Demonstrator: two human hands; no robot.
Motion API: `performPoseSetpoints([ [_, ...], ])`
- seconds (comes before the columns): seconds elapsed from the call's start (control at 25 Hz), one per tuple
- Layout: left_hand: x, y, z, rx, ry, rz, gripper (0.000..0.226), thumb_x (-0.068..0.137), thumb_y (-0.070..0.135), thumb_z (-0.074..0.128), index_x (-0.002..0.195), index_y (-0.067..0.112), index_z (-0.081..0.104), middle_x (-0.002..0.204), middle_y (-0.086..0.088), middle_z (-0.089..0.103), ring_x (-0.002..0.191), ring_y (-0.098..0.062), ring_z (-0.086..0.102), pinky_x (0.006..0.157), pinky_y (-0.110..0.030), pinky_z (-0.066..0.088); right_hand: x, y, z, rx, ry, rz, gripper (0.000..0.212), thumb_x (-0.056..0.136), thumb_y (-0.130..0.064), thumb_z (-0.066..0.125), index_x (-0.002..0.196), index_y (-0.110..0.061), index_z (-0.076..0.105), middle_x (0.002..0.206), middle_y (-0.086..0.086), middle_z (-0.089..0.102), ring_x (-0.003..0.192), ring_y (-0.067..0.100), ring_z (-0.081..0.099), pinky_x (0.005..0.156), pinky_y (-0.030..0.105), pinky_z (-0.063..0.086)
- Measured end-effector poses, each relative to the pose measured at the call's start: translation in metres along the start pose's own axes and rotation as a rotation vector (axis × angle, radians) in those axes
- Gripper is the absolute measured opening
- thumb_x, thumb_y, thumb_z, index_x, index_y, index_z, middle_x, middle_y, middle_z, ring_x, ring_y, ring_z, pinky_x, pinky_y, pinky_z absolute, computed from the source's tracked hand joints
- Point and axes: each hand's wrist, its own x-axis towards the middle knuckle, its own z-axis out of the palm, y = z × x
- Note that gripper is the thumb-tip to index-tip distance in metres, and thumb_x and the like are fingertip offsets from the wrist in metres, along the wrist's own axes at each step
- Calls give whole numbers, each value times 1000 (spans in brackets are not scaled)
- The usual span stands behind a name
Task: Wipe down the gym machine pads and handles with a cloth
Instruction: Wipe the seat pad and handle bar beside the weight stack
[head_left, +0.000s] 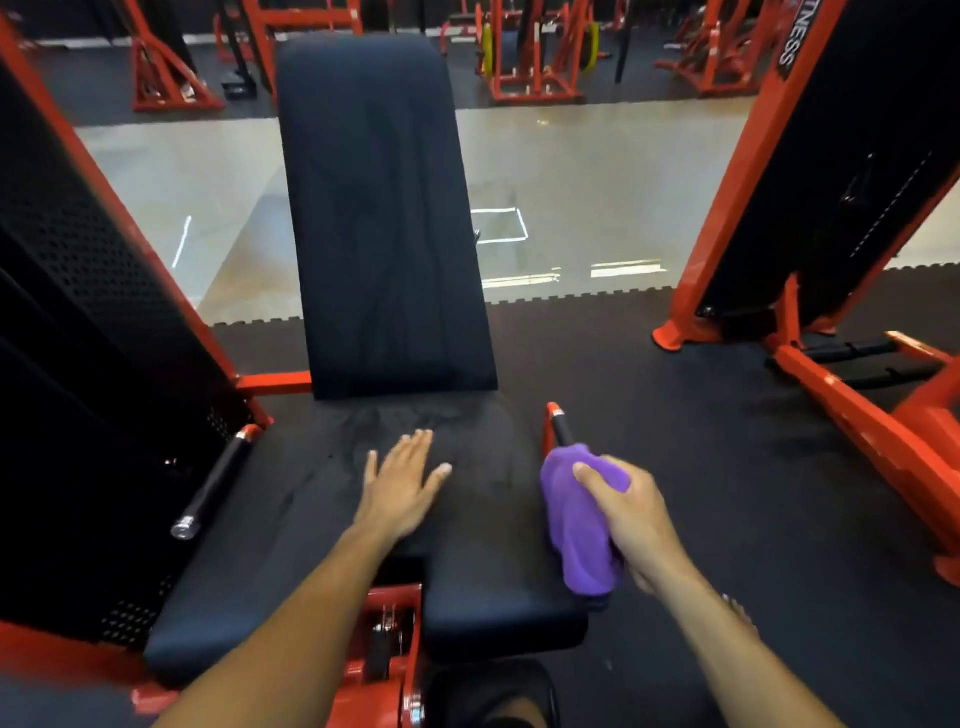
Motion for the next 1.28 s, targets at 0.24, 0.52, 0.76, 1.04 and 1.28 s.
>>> performPoseSetpoints([
  [0.24,27,-35,38,200,-88,-97,87,87,75,-3,164,38,11,173,10,3,159,-12,-1,126,-59,-1,39,73,90,-1041,-421,-316,70,80,-75,35,132,-34,56,153,-5,37,151,30,18,113,70,15],
  [0.52,27,-39,43,200,-30,-68,76,96,70,2,164,38,10,173,10,4,159,-11,-4,126,-57,-5,189,84,150,-1097,-376,-148,56,98,-54,42,149,-35,31,166,-1,10,152,31,8,110,73,21],
  [0.76,29,-39,44,211,-17,-71,75,95,69,1,164,40,7,172,11,1,158,-9,-8,127,-55,-6,304,73,193,-1017,-376,-161,39,100,-41,38,137,-28,42,143,4,44,131,35,42,99,57,37],
  [1.04,28,-37,42,210,-44,-72,76,95,69,1,164,39,7,173,10,1,158,-10,-7,127,-57,-4,115,87,115,-1002,-359,-392,67,87,-46,21,142,-24,51,152,-7,46,145,19,36,115,45,26],
  [1.28,29,-37,40,228,-58,-73,75,95,69,0,164,39,2,173,10,-3,158,-10,-10,127,-56,-7,184,87,152,-1096,-375,-352,58,95,-42,29,150,-24,38,156,-5,38,148,22,26,117,56,20],
])
